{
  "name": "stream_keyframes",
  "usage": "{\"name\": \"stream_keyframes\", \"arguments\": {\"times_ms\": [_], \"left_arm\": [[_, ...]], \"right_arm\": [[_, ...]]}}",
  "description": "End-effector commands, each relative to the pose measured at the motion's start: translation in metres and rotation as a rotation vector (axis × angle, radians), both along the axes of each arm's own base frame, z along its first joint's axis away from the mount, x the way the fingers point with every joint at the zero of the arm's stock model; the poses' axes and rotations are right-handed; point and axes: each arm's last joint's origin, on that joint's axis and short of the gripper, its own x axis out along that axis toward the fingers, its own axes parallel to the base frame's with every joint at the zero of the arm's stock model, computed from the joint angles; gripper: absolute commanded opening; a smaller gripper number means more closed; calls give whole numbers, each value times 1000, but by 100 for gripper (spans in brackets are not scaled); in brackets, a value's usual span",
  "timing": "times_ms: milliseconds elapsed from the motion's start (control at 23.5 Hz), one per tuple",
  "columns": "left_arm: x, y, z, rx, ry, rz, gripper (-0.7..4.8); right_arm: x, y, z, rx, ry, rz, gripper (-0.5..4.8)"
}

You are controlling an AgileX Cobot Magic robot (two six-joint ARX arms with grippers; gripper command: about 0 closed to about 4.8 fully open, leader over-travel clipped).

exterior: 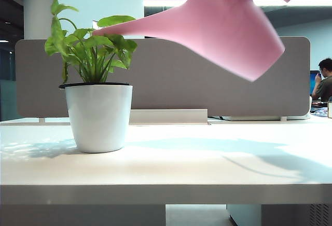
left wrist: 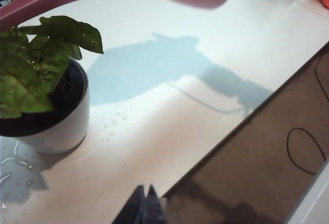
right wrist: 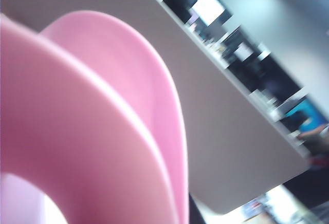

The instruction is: Pick up the watering can from the table, water the potted plant, and put the can back.

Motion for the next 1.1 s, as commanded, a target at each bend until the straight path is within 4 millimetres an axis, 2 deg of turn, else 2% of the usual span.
{"name": "stream_keyframes", "arguments": {"times_ms": [42,212,297,425,510,552,807,977,1104], "left_arm": [[0,0,2,-6,-16,-4,3],[0,0,2,-5,-16,-4,3],[0,0,2,-6,-16,-4,3],[0,0,2,-6,-16,-5,3],[0,0,2,-6,-16,-4,3],[0,0,2,-6,-16,-4,3],[0,0,2,-6,-16,-4,3],[0,0,2,-6,-16,-5,3],[0,0,2,-6,-16,-5,3]], "right_arm": [[-1,-5,-10,162,9,-17,-1],[-1,-14,-43,348,23,-4,-2],[-3,-21,-62,471,-25,27,-2],[-6,-36,-104,695,-96,25,-1],[-4,-41,-128,774,-93,16,-1],[0,-43,-144,785,-102,14,-1],[19,-39,-196,791,-35,41,-1],[23,-38,-217,785,22,18,-1],[23,-37,-220,780,48,36,0]]}}
